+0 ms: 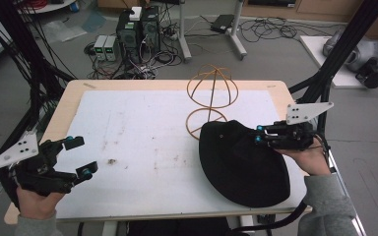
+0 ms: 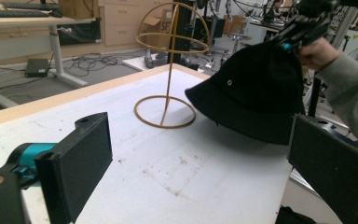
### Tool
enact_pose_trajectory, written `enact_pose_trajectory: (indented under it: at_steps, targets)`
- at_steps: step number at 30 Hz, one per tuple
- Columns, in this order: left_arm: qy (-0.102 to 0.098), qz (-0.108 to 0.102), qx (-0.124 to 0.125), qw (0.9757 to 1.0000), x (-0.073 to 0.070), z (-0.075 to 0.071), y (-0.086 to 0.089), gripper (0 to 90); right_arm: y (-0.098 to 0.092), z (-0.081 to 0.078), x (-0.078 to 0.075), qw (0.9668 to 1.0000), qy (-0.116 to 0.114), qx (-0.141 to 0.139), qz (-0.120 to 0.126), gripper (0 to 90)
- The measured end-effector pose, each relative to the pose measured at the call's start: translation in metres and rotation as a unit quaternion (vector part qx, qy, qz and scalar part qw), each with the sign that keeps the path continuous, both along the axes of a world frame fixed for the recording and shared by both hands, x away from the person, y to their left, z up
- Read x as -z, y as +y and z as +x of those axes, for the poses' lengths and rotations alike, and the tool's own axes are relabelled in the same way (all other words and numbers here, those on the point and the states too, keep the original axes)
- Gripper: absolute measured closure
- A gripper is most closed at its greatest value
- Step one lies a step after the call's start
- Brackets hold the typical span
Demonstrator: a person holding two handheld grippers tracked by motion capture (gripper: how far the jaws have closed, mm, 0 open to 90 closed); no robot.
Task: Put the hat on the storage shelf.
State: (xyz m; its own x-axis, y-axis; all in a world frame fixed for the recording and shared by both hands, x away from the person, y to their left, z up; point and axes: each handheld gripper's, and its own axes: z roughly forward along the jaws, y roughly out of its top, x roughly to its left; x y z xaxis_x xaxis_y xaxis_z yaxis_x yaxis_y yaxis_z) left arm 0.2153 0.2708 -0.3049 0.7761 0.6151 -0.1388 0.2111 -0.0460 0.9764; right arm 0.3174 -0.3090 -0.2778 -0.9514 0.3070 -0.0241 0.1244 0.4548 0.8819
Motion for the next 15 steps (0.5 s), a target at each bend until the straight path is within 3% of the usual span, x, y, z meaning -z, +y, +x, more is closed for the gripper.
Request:
enact_pose_trajectory:
  at_steps: [10, 15]
  targets:
    - [0.000, 0.001, -0.001, 1.0000, 0.000, 0.001, 0.001, 6.9, 0.014, -0.017, -0.038, 0.9976, -0.012, -0.051, -0.045, 85.4]
    - [-0.003, 0.000, -0.001, 1.0000, -0.001, 0.000, 0.002, 6.9, 0.019, -0.023, -0.053, 0.9969, -0.016, -0.065, -0.041, 85.4]
